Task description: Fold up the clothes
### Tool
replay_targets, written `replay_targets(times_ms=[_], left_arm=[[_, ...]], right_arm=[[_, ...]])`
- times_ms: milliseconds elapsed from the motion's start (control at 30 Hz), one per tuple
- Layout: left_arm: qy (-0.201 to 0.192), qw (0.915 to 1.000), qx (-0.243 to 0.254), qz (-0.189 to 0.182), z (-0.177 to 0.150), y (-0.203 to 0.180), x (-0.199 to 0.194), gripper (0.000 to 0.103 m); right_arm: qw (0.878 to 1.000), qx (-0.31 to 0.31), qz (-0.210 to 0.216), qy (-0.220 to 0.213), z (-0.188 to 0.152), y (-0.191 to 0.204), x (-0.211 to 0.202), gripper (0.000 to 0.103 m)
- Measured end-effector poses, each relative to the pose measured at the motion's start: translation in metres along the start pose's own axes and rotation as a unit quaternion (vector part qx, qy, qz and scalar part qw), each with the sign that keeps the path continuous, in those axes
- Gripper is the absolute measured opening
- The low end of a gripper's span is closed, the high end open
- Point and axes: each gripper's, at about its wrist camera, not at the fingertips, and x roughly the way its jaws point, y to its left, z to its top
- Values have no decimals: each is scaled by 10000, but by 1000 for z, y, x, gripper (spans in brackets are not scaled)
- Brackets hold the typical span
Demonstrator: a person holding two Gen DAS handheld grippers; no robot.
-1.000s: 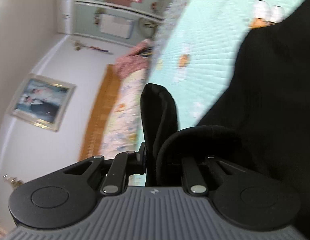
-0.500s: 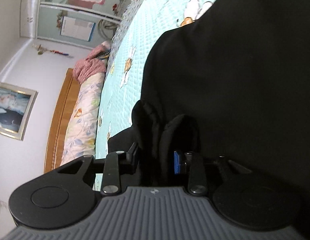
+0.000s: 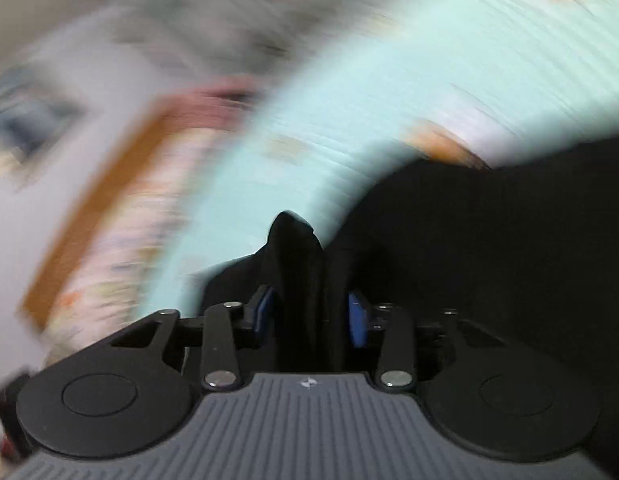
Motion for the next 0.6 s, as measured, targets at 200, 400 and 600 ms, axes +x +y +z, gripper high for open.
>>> replay_targets(times_ms=[200,400,600], left_arm=[[-119,9994,318,-51,-11,-7,-11,74],[-127,9994,320,-20,-2,-4,-7,75],[-176,9981,576,140,3,-3,-1,80]], right_arm=[[9940,412,960,-339,-28,4,-54,44],[9926,433,1035,470,-53,23,-44,51],[9963,57,407,757,-57,34,-21,52]])
